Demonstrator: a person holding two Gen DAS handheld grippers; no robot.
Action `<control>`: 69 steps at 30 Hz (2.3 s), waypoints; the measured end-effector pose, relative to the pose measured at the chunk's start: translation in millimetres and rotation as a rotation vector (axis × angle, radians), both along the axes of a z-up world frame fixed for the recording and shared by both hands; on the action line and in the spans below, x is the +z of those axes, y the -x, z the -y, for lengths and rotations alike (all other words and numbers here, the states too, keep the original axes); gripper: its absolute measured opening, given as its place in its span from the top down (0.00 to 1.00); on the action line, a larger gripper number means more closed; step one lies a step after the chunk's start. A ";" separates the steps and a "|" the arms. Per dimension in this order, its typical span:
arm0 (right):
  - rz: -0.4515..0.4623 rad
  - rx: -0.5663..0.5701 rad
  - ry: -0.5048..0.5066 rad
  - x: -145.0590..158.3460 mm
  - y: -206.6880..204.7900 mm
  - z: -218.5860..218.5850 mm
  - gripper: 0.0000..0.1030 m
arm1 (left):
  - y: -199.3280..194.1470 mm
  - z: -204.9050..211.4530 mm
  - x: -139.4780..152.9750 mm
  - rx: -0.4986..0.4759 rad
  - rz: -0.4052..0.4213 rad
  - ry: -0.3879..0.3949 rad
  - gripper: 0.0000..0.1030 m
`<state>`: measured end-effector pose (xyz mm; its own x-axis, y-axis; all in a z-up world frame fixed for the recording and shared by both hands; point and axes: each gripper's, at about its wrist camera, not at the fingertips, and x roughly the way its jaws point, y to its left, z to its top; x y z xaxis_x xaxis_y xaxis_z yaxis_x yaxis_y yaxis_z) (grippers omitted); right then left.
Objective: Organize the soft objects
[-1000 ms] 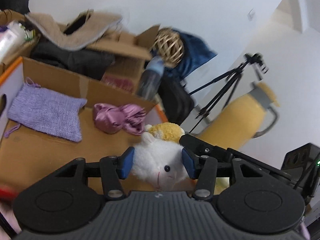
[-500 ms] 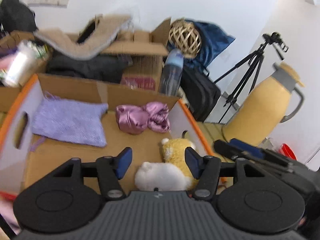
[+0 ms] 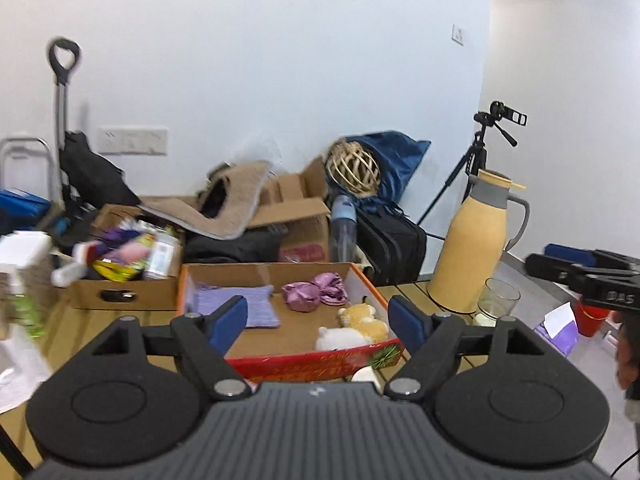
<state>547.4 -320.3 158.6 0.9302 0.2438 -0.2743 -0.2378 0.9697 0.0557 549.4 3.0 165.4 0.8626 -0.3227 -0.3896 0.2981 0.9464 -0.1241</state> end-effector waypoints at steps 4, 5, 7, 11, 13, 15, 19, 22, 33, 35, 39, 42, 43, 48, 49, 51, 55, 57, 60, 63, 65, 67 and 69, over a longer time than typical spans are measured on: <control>0.043 0.024 0.010 13.8 54.3 -3.4 0.28 | 62.7 -12.5 6.4 0.035 0.087 -0.032 0.18; 0.056 0.029 0.015 14.8 69.0 -5.0 0.26 | 76.4 -15.1 4.5 0.037 0.107 -0.040 0.16; 0.079 0.043 0.028 12.9 98.4 -8.9 0.24 | 109.2 -19.5 -3.4 0.050 0.138 -0.055 0.15; 0.110 0.063 0.061 -4.4 159.5 -18.2 0.21 | 175.3 -28.1 -34.7 0.069 0.174 -0.053 0.08; 0.122 0.077 0.070 -18.3 187.8 -23.0 0.18 | 204.1 -32.4 -52.0 0.077 0.179 -0.039 0.05; 0.119 0.094 0.067 -35.2 214.7 -29.4 0.16 | 231.2 -36.1 -70.1 0.088 0.166 -0.023 0.05; 0.079 0.094 0.064 -70.3 252.1 -39.0 0.16 | 258.1 -46.9 -91.5 0.110 0.114 0.022 0.04; 0.021 0.099 0.029 -89.9 260.2 -39.3 0.16 | 258.0 -50.8 -96.5 0.112 0.101 0.016 0.04; -0.126 0.132 -0.013 -142.8 204.2 -55.7 0.26 | 175.5 -27.1 -134.4 0.121 -0.004 0.016 0.08; -0.175 0.150 -0.004 -156.4 183.3 -65.2 0.33 | 150.4 -18.5 -138.5 0.106 -0.004 0.008 0.14; -0.250 0.215 -0.011 -179.1 125.6 -92.8 0.45 | 93.0 -2.7 -143.8 0.072 0.023 -0.022 0.22; -0.278 0.243 -0.060 -192.6 75.9 -109.4 0.49 | 40.2 1.1 -151.6 0.053 -0.007 0.008 0.33; -0.294 0.247 -0.084 -198.0 58.1 -113.3 0.49 | 22.1 2.6 -154.7 0.052 -0.031 0.015 0.36; -0.374 0.160 -0.130 -217.0 2.9 -111.1 0.50 | -36.3 6.1 -170.8 0.018 -0.095 0.066 0.58; -0.368 0.123 -0.116 -217.2 1.2 -106.0 0.49 | -42.8 3.9 -176.5 0.016 -0.120 0.091 0.60; -0.354 0.051 -0.124 -217.0 -1.7 -90.4 0.46 | -51.1 -3.7 -190.7 0.009 -0.170 0.149 0.63; -0.383 0.102 -0.346 -215.1 -15.5 -59.4 0.46 | -51.5 -11.5 -194.7 -0.028 -0.200 0.233 0.65; -0.410 0.124 -0.407 -219.6 -28.8 -57.7 0.46 | -52.2 -11.5 -198.1 -0.031 -0.214 0.231 0.66; -0.451 0.135 -0.522 -233.0 -41.7 -58.5 0.46 | -49.6 -14.2 -200.2 -0.037 -0.215 0.242 0.67; -0.476 0.145 -0.665 -243.1 -47.4 -55.2 0.52 | -47.4 -16.6 -199.7 -0.043 -0.209 0.249 0.67; -0.472 0.149 -0.670 -244.4 -48.8 -57.7 0.54 | -43.0 -18.2 -195.8 -0.045 -0.189 0.254 0.67; -0.473 0.154 -0.692 -244.5 -46.2 -58.1 0.55 | -34.1 -19.0 -190.8 -0.040 -0.176 0.264 0.67; -0.457 0.157 -0.688 -237.8 -36.2 -58.4 0.56 | -14.4 -19.3 -185.3 -0.029 -0.148 0.271 0.68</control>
<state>583.5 -262.0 -79.2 0.7050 0.6120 -0.3583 -0.1777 0.6415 0.7462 563.9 22.2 -19.9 0.7915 -0.4558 -0.4072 0.2844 0.8643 -0.4147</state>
